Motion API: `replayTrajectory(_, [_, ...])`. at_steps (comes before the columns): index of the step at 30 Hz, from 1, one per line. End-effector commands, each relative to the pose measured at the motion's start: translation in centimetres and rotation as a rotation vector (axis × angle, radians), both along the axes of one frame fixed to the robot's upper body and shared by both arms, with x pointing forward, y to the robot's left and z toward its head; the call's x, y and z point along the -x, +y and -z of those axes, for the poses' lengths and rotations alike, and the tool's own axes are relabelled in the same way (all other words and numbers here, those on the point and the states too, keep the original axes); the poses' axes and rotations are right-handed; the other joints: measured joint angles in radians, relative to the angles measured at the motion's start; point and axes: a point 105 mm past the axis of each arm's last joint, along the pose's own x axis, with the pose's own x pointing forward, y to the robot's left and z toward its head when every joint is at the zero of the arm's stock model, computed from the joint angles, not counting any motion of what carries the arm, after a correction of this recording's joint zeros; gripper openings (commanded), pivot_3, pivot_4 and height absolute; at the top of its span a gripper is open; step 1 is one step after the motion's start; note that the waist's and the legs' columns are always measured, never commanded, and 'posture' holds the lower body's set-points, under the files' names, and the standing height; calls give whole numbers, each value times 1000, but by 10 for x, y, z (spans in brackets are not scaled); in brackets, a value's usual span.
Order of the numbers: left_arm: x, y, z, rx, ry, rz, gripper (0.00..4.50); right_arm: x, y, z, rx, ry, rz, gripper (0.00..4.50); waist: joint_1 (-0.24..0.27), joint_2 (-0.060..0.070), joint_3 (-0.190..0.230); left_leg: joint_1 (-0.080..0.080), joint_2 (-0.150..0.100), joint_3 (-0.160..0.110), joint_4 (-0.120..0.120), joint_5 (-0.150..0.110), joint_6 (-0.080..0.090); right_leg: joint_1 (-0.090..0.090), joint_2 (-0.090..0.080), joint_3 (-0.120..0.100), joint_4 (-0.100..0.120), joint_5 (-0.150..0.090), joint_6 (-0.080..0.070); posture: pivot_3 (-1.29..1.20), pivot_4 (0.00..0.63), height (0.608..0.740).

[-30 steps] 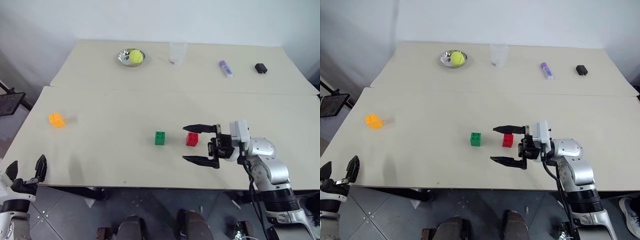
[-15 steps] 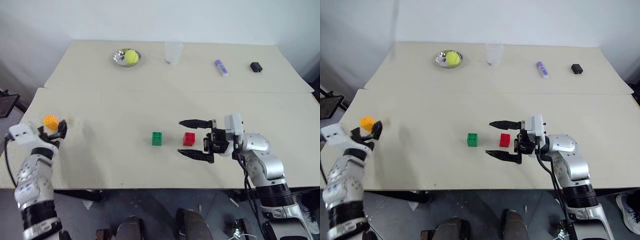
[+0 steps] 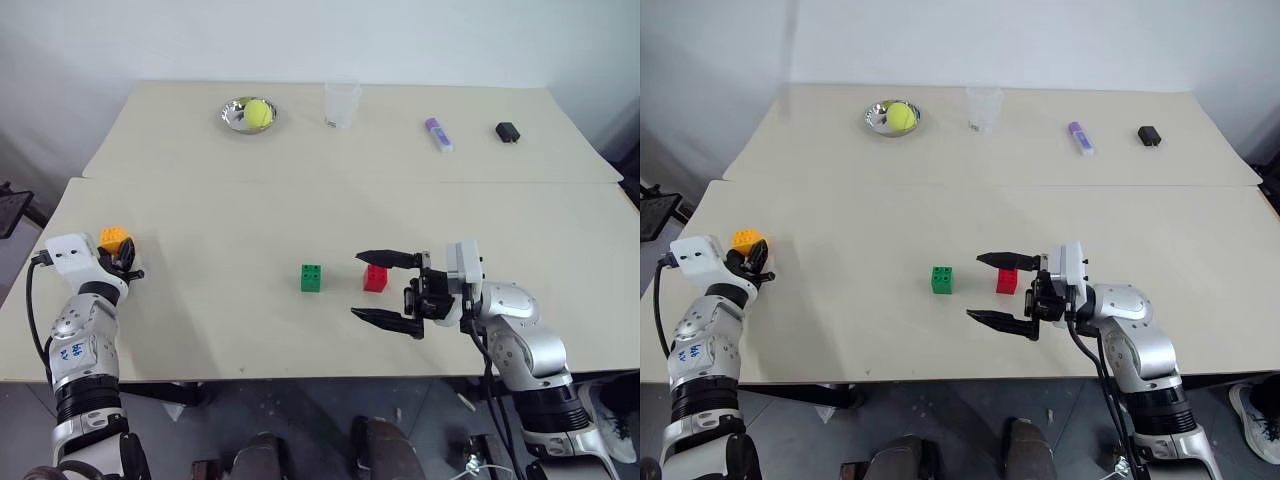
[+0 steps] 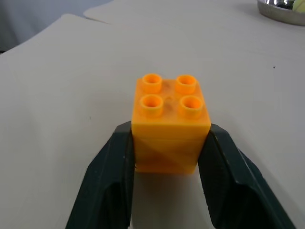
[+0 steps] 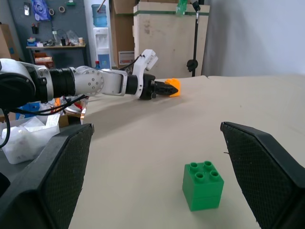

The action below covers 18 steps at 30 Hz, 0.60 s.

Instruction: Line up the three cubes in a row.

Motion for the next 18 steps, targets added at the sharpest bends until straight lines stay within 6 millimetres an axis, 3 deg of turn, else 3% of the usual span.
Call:
replayTrajectory(1, [5, -24, -43, -68, -165, 313, 1484, 3, -11, -8, 4, -40, 30, 4500, 1, 0, 0, 0, 0, 0, 0, 0, 0, 0, 0, 0, 0, 0, 0, 0, 150, 740])
replayTrajectory(3, [10, -43, -55, -118, -196, 504, 1484, 3, -16, -8, 13, -38, 42, 4500, 1, 0, 0, -1, 0, 0, 0, 0, 0, 0, 0, 0, 0, 0, 0, 0, 150, 740])
replayTrajectory(5, [27, -87, -64, -212, -193, 917, 1484, 4, -27, -5, 47, -27, 64, 4500, 3, 0, 0, 0, 0, 1, 0, 0, 0, -1, 0, 0, 0, 0, 0, 0, 150, 740])
replayTrajectory(7, [47, -116, -49, -304, -47, 1294, 1484, 5, -36, -2, 77, -13, 84, 4500, 5, 0, 0, 0, 0, 1, 0, 0, 0, 0, 0, 0, 0, 0, 0, 0, 150, 740])
replayTrajectory(12, [35, -133, -18, -504, 129, 1538, 1484, 7, -43, -4, 107, -5, 93, 4500, 3, 3, 0, 0, 0, 5, 0, 0, -1, 0, 1, 1, -2, -1, -2, 0, 150, 740])
replayTrajectory(15, [15, -152, -11, -550, 134, 1578, 1484, 9, -42, -14, 70, -1, 112, 4500, 2, 3, 0, 0, 0, 5, 0, 0, 0, -1, 1, 1, -2, -1, -2, 0, 150, 740])
replayTrajectory(18, [7, -163, -5, -599, 145, 1616, 1484, 17, -39, -14, 77, 10, 106, 4500, 2, 2, 0, -1, 0, 4, 1, 0, 0, -1, 1, 1, -3, -1, -2, 0, 150, 740])
